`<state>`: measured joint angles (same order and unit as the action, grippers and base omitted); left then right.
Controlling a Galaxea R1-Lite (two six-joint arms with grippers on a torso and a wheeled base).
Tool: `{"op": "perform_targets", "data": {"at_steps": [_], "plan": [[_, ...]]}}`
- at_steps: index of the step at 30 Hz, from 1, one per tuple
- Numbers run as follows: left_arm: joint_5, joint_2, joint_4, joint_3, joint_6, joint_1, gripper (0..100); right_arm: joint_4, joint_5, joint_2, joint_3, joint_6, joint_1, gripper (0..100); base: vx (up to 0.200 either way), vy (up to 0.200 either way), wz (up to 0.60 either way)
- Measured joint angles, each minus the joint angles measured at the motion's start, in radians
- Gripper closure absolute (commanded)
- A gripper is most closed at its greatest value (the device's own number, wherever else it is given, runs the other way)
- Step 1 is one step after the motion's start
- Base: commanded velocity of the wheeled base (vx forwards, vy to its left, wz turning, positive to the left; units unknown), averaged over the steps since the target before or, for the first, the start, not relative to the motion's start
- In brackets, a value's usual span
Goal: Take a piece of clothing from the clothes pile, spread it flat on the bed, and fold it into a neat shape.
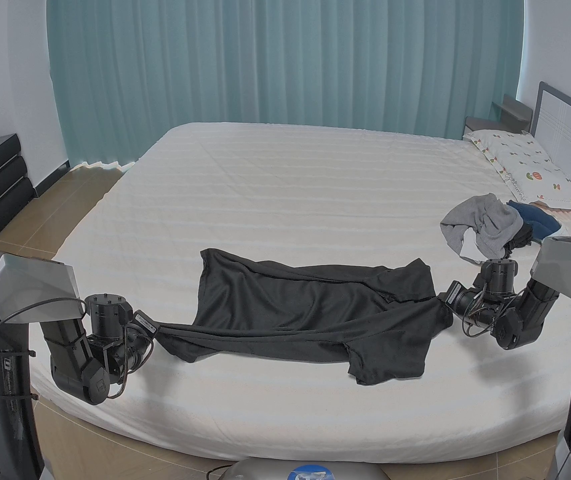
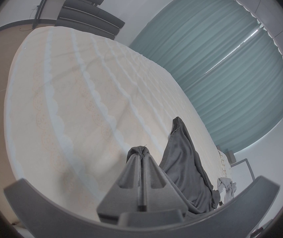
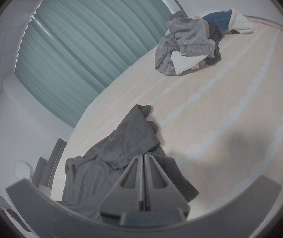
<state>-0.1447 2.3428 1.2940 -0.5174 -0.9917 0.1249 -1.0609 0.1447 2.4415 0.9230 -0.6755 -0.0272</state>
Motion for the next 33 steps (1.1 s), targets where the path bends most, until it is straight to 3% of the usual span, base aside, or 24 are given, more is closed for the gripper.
{"op": "perform_targets", "data": {"at_steps": [9, 19, 27, 33], "plan": [[0.0, 0.011, 0.0, 0.0, 0.0, 0.001, 100, -0.008, 0.025, -0.018, -0.05, -0.014, -0.001, 0, 0.0, 0.0, 0.0], [0.002, 0.013, 0.0, 0.004, 0.0, 0.001, 100, -0.006, 0.142, -0.154, -0.307, -0.008, 0.012, 0, 0.0, 0.0, 0.0], [0.005, 0.013, 0.0, 0.008, 0.001, 0.001, 100, -0.012, 0.176, -0.204, -0.485, 0.021, -0.084, 0, 0.0, 0.0, 0.0], [0.007, 0.013, 0.0, 0.01, 0.002, 0.001, 100, -0.017, 0.171, -0.183, -0.49, 0.023, -0.162, 0, 0.0, 0.0, 0.0]]}}
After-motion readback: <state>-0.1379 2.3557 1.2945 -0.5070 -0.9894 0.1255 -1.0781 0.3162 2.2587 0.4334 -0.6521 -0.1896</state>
